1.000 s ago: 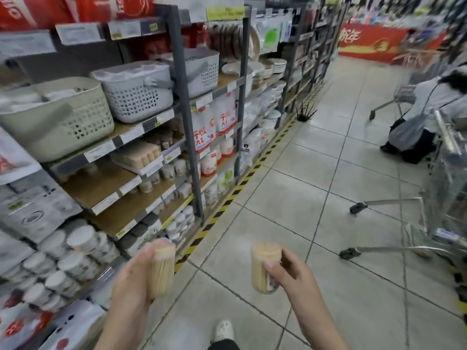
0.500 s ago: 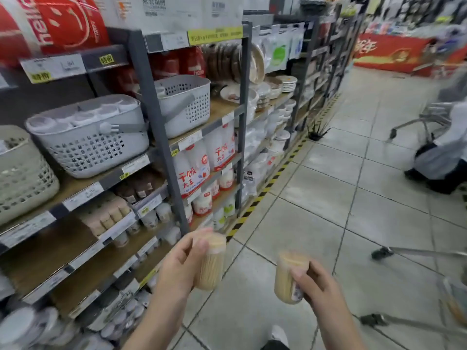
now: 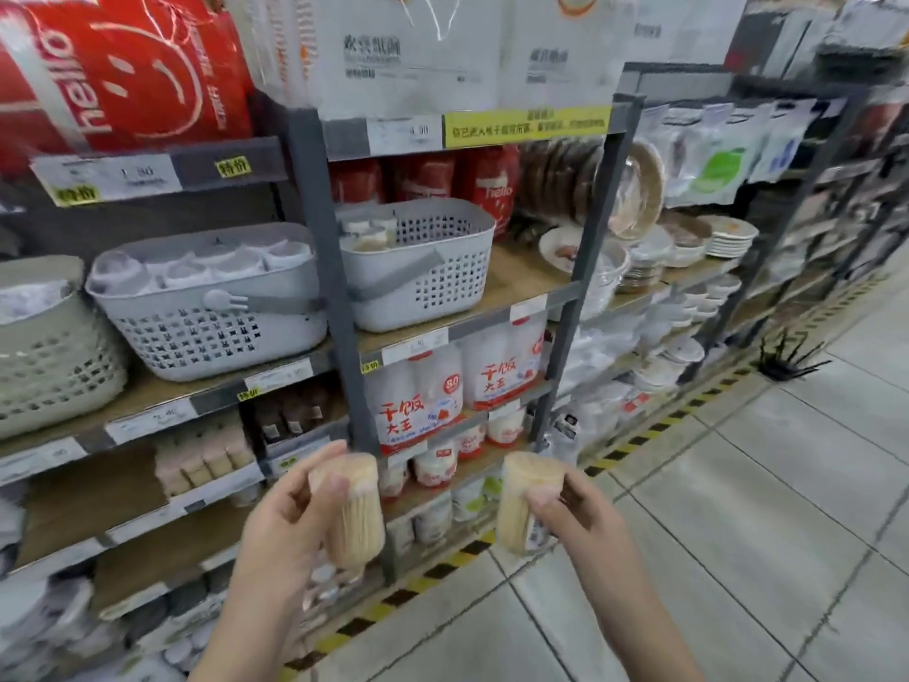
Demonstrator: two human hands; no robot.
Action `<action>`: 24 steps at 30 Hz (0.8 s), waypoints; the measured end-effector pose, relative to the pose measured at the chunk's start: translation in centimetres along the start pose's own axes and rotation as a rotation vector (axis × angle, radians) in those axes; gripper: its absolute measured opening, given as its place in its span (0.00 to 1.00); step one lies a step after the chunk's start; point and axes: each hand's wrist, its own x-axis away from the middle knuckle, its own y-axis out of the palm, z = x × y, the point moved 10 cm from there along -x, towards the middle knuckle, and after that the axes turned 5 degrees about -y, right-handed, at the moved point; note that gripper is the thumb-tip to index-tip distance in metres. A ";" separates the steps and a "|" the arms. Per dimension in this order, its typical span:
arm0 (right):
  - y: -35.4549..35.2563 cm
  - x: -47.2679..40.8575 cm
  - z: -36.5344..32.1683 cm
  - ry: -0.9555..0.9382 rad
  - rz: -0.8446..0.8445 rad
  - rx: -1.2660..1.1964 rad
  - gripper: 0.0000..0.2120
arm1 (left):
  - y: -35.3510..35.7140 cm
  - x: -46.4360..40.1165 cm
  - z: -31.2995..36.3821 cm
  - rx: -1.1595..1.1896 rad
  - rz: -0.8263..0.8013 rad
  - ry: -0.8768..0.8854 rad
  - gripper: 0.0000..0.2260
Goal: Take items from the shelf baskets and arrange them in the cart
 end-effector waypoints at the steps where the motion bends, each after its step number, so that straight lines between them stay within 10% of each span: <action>1: -0.2 -1.5 0.0 -0.003 -0.019 -0.004 0.12 | 0.5 -0.6 0.3 0.001 0.014 0.006 0.20; 24: -1.6 -35.2 -8.3 -0.334 -0.142 -0.034 0.18 | 13.4 -27.6 17.2 -0.088 0.150 0.463 0.20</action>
